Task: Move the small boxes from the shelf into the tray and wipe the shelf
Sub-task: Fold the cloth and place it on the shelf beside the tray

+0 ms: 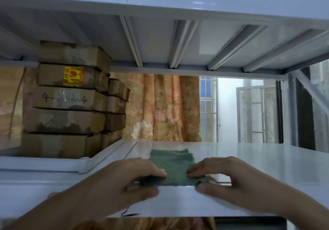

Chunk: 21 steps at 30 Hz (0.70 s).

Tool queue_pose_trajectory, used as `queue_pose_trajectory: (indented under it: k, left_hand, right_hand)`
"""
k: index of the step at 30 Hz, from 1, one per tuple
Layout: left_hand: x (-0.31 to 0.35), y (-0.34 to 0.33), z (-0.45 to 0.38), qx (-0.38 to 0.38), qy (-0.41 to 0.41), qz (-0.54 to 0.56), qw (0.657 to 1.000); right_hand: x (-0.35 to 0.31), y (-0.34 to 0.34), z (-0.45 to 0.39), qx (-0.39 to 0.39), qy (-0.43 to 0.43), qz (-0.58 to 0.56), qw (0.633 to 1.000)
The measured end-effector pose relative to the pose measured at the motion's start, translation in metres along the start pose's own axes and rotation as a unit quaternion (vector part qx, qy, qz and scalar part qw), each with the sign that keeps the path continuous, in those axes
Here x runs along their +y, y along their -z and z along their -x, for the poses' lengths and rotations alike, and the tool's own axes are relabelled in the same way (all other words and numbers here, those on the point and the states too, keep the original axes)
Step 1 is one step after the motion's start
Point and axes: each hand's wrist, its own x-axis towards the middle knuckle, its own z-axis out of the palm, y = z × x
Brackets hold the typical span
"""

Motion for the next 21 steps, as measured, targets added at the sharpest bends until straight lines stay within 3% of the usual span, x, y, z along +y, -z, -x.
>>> queue_pose_trajectory:
  k: [3, 9, 13, 16, 17, 21]
  left_hand:
    - [0.001, 0.003, 0.001, 0.021, -0.011, 0.055, 0.998]
    - [0.019, 0.011, 0.012, 0.052, -0.033, 0.042, 0.997]
    - [0.014, 0.004, 0.016, 0.054, -0.051, -0.055, 0.996]
    - [-0.015, -0.014, 0.029, -0.01, -0.006, -0.115, 0.993]
    - [-0.015, -0.015, 0.028, -0.053, -0.046, -0.107, 0.992]
    - [0.01, 0.0, 0.027, 0.026, -0.127, -0.14, 0.982]
  right_hand:
    - [-0.005, 0.001, -0.001, 0.013, -0.009, -0.062, 0.998]
    - [-0.016, 0.01, 0.009, 0.006, 0.024, -0.106, 0.994]
    - [-0.017, -0.004, 0.019, 0.055, 0.136, 0.112, 0.983]
    - [-0.016, -0.016, 0.021, 0.045, 0.138, 0.137, 0.98]
    - [-0.014, -0.019, 0.02, 0.046, 0.135, 0.136, 0.98]
    - [-0.008, -0.023, 0.018, 0.061, 0.153, 0.148, 0.975]
